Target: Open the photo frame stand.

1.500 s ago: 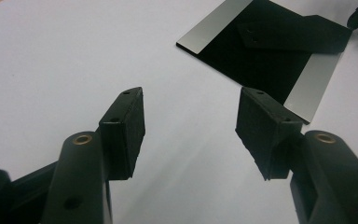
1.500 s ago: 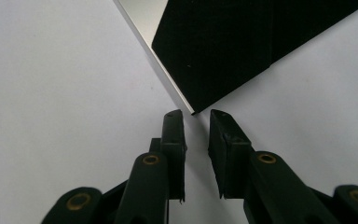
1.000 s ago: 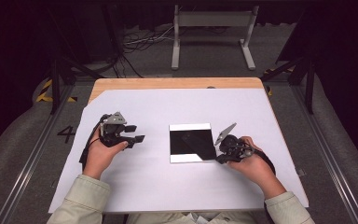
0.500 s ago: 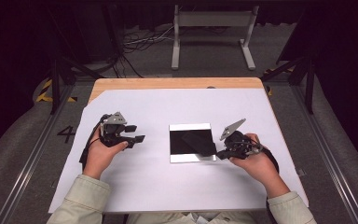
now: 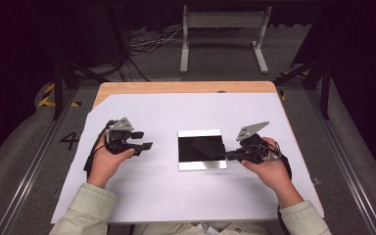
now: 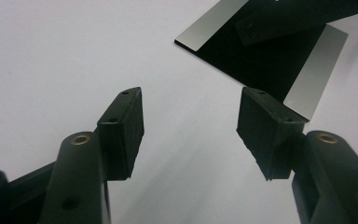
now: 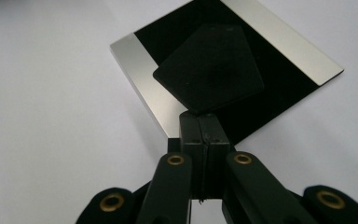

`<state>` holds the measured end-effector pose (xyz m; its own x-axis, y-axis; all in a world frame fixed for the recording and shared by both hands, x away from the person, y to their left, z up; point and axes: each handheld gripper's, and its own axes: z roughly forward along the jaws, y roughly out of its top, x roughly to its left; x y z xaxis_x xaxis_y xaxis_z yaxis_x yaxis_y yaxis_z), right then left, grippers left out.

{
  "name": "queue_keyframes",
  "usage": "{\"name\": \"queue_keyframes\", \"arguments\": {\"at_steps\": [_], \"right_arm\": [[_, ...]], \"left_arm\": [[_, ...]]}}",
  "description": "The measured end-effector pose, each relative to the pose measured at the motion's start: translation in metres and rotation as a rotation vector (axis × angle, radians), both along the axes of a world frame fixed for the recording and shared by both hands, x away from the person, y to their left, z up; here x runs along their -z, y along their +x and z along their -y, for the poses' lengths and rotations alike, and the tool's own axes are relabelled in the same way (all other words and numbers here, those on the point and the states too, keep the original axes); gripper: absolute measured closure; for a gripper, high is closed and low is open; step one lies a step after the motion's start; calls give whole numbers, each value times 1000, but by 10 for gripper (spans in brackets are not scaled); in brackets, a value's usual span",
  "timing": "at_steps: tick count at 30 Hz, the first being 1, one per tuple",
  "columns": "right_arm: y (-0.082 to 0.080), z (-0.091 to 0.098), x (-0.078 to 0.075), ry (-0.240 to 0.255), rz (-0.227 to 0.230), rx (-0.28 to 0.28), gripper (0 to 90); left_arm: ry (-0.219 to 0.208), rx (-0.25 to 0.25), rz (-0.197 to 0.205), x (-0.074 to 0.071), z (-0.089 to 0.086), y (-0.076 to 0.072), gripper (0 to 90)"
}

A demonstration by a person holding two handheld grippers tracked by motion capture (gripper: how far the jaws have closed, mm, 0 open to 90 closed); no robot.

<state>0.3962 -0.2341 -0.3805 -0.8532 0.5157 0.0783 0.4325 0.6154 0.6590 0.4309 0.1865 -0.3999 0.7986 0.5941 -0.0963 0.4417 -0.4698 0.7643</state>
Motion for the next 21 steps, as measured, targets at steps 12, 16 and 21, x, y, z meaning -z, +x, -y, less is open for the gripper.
{"name": "queue_keyframes", "arguments": {"at_steps": [12, 16, 21], "right_arm": [[0, 0, 0, 136, 58, 50, 899], [1, 1, 0, 143, 58, 55, 899], [1, 1, 0, 120, 40, 50, 897]], "left_arm": [[2, 6, 2, 1, 0, 0, 412], [2, 7, 1, 1, 1, 0, 412], [3, 10, 0, 2, 1, 0, 411]]}}
